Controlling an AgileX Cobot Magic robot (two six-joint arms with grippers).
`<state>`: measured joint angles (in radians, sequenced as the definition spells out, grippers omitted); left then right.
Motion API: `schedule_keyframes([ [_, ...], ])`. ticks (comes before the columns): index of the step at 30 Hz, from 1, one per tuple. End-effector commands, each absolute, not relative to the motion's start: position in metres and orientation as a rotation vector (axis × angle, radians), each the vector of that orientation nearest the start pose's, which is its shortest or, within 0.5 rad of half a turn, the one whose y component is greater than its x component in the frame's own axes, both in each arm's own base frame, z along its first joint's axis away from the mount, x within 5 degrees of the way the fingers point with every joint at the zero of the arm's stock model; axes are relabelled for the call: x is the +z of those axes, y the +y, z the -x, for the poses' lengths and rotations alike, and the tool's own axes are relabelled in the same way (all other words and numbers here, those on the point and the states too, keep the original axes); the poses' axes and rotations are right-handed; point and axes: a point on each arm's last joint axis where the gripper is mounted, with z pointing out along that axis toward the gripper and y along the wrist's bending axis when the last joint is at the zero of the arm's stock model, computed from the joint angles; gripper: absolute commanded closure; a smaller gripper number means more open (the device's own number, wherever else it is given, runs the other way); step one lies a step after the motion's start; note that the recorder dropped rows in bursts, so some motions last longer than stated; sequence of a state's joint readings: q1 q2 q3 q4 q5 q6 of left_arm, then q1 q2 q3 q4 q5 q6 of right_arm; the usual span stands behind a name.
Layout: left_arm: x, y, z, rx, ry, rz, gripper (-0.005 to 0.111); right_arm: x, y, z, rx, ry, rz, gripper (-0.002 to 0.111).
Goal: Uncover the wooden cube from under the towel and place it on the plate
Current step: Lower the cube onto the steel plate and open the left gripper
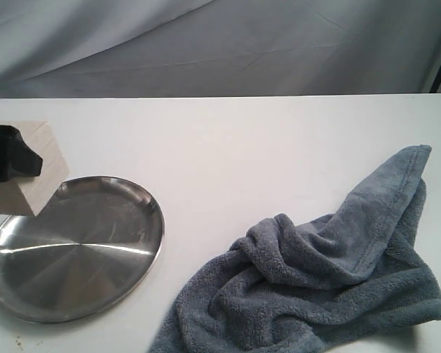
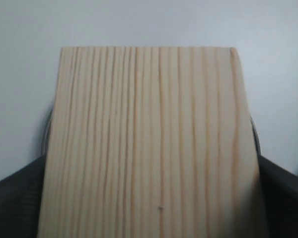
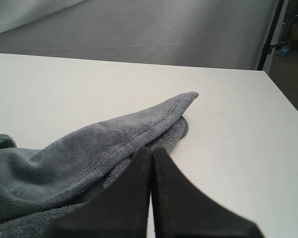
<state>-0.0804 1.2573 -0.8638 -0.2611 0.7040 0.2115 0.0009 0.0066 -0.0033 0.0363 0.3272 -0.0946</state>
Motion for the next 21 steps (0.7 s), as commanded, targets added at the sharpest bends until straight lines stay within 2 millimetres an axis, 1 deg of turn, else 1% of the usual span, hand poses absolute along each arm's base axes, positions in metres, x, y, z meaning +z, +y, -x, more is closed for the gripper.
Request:
schedule_keyframes([
  [1, 0.257, -0.031, -0.242, -0.207, 2.432, -0.115, 0.107, 0.184, 0.001, -0.054, -0.027, 1.803, 0.066, 0.108],
  [5, 0.246, -0.028, -0.242, -0.172, 2.367, -0.087, 0.107, 0.184, 0.001, -0.054, -0.027, 1.803, 0.066, 0.108],
  [8, 0.239, -0.027, -0.241, -0.146, 2.356, -0.114, 0.107, 0.184, 0.001, -0.054, -0.027, 1.803, 0.066, 0.108],
  [13, 0.238, -0.029, -0.239, -0.153, 2.375, -0.137, 0.107, 0.184, 0.001, -0.054, -0.027, 1.803, 0.066, 0.108],
  [15, 0.233, -0.035, -0.237, -0.157, 2.413, -0.203, 0.107, 0.184, 0.001, -0.054, -0.027, 1.803, 0.066, 0.108],
  [17, 0.226, -0.044, -0.238, -0.163, 2.442, -0.293, 0.107, 0.184, 0.001, -0.054, -0.027, 1.803, 0.066, 0.108],
  [19, 0.216, -0.055, -0.240, -0.164, 2.465, -0.384, 0.107, 0.184, 0.001, -0.054, -0.027, 1.803, 0.066, 0.108],
  [21, 0.207, -0.061, -0.244, -0.144, 2.487, -0.459, 0.107, 0.184, 0.001, -0.054, -0.027, 1.803, 0.066, 0.108],
])
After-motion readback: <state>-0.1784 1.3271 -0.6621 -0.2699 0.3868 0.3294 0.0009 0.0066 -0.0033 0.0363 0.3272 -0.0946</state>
